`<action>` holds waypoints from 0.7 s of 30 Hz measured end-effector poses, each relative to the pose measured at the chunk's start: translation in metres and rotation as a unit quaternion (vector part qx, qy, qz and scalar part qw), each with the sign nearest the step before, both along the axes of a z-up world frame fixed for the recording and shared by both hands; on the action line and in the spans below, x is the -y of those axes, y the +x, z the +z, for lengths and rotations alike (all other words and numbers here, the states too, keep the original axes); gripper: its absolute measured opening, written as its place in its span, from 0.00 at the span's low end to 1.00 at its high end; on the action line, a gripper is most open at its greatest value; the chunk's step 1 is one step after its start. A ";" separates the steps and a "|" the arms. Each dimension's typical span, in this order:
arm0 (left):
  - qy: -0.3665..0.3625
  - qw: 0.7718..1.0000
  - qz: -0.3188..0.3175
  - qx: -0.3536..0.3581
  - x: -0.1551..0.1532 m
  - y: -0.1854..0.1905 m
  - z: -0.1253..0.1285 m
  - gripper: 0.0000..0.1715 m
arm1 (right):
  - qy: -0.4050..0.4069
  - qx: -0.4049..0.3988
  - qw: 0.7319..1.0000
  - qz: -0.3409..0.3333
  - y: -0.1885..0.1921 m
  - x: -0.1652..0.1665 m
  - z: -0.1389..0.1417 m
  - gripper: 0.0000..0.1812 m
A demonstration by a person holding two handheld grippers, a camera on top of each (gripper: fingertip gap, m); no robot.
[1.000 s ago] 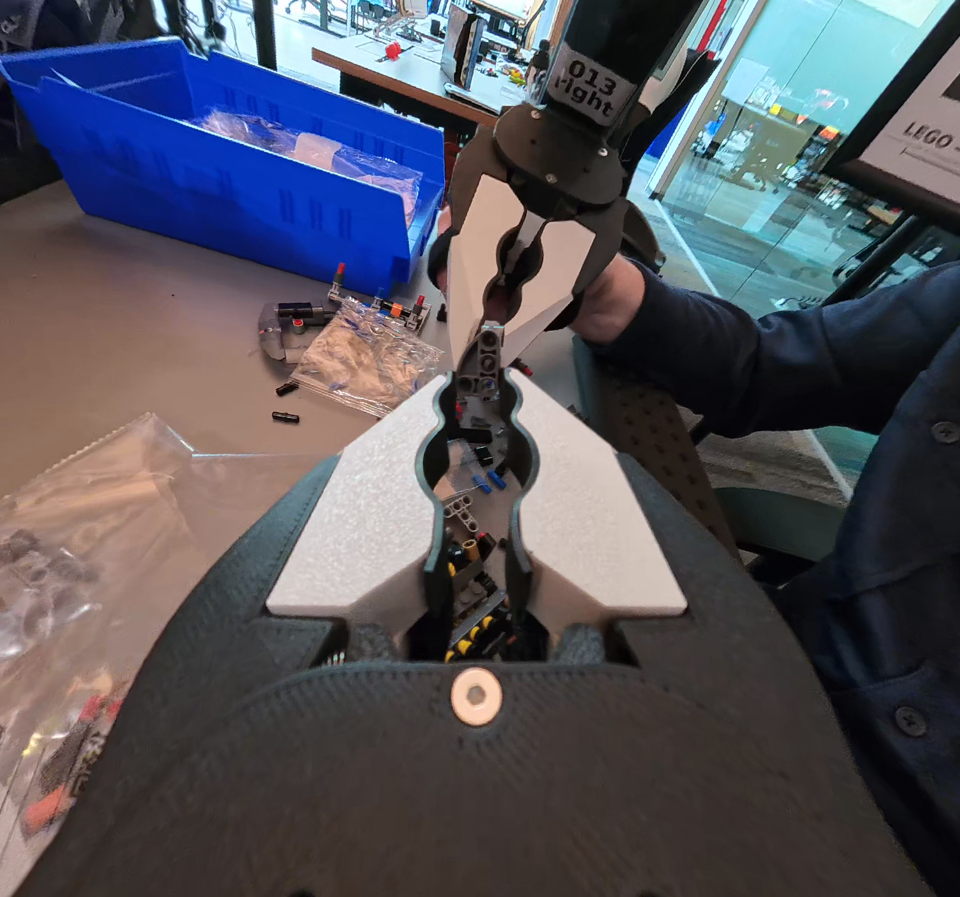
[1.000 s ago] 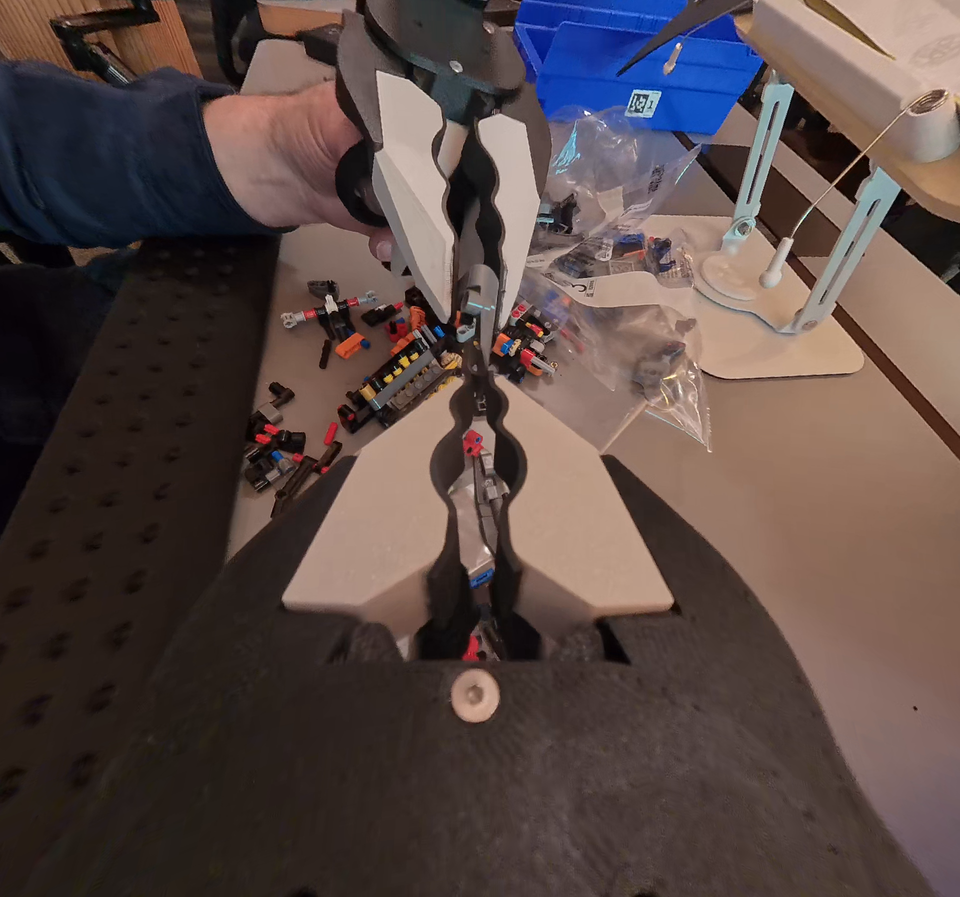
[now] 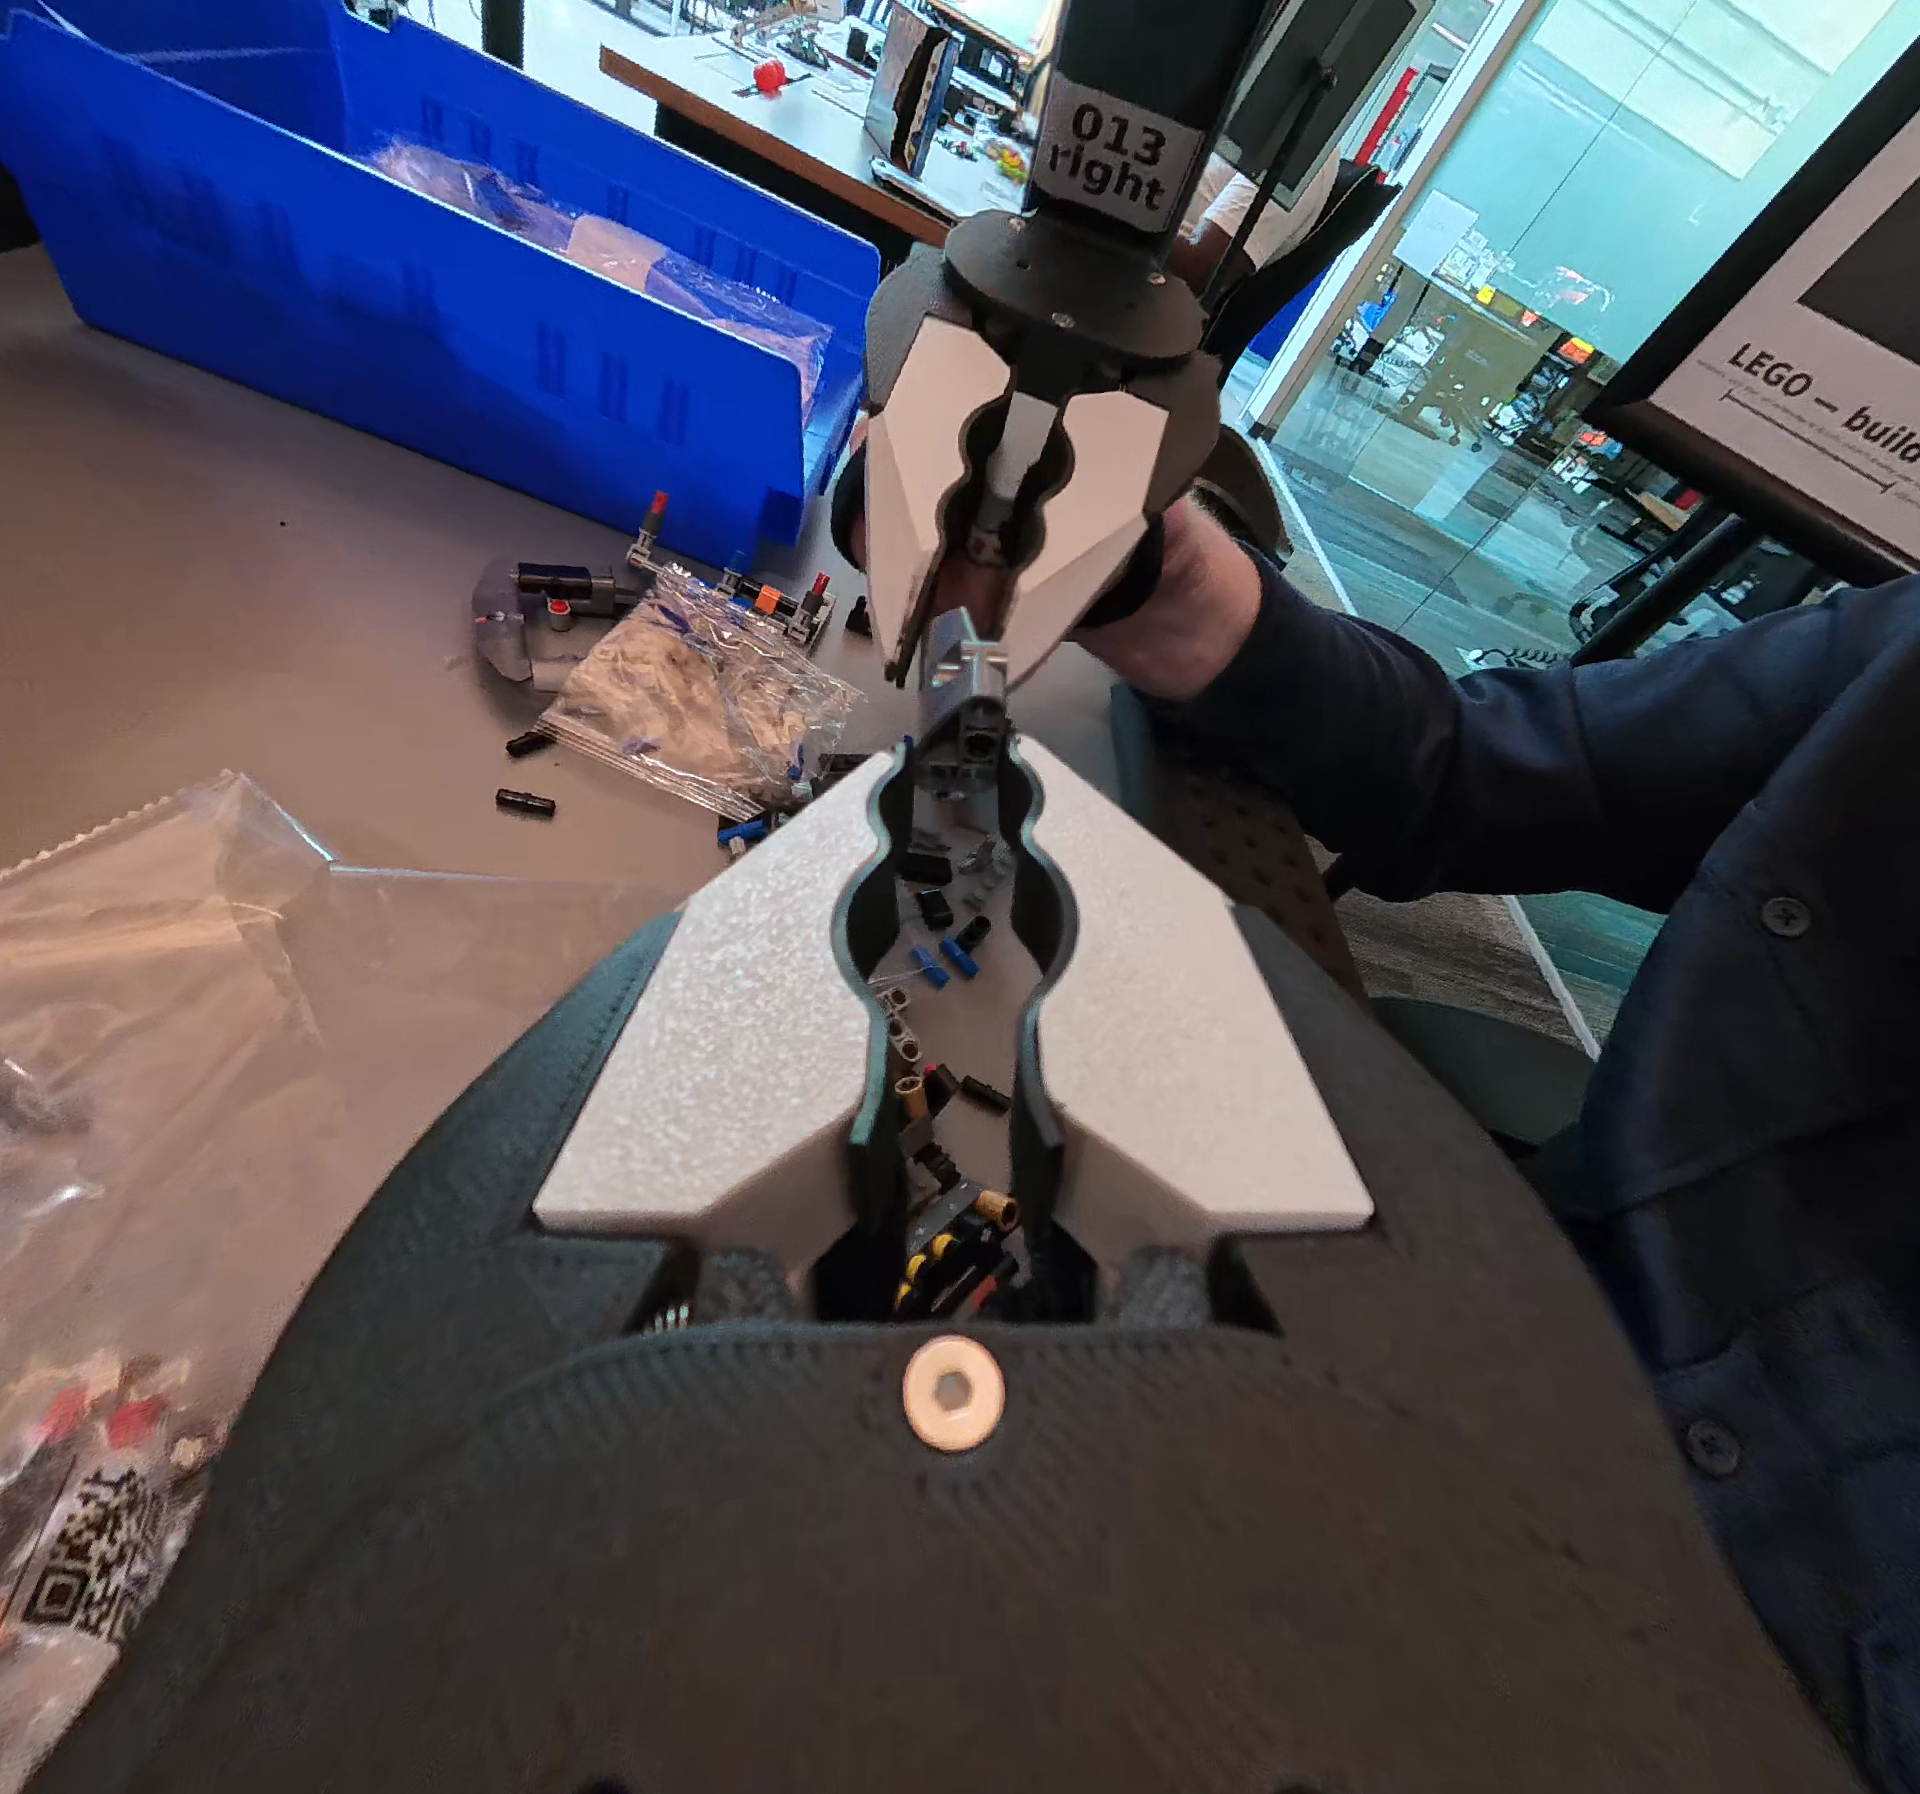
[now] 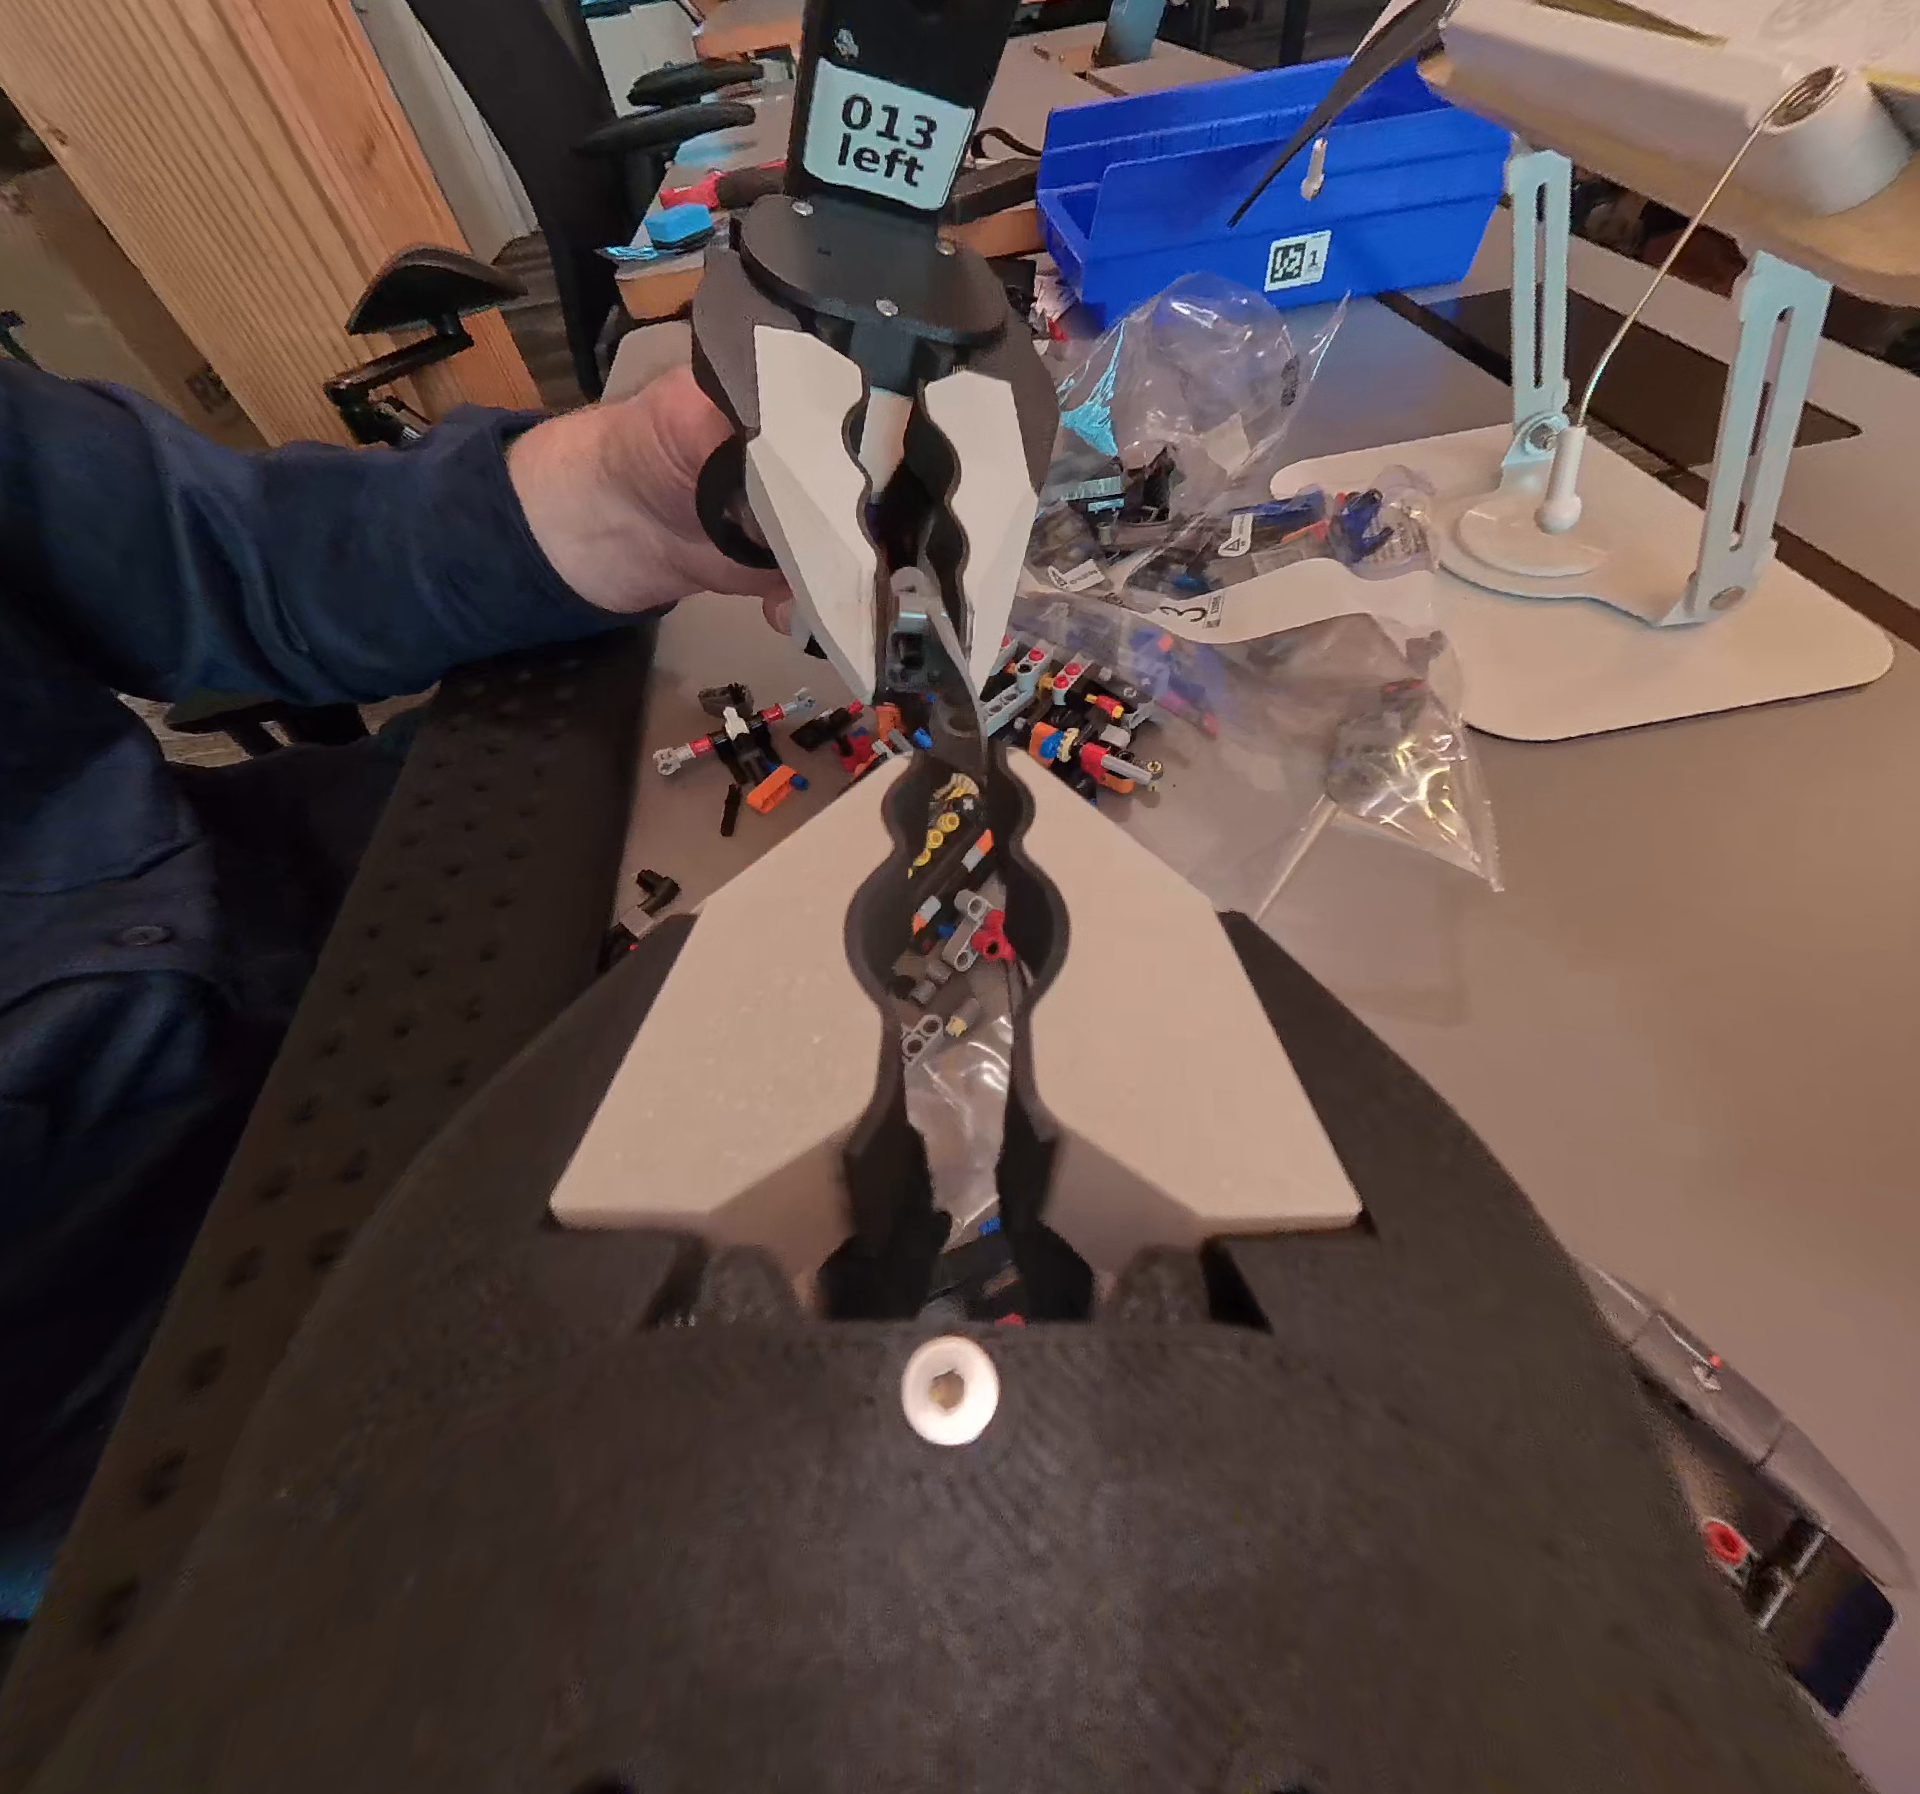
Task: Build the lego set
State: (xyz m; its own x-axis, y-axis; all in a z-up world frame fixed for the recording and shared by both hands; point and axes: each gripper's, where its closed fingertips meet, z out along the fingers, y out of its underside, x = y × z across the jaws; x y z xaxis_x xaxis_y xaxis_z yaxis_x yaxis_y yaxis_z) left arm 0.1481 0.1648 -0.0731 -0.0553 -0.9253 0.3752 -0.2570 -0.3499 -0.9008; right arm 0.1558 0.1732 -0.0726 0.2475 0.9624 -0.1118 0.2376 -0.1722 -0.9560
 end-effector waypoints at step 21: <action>0.409 0.897 0.124 -0.108 -0.021 0.002 0.001 0.26 | -0.088 -0.038 0.995 0.017 0.006 0.000 0.001 0.02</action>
State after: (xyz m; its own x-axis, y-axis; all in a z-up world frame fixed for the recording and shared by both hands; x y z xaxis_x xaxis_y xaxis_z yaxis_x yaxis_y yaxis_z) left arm 0.1499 0.1862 -0.0718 0.1823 -0.8695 -0.4590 -0.4630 0.3359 -0.8202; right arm 0.1619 0.1729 -0.0713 0.2000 0.9338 -0.2967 0.1749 -0.3320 -0.9269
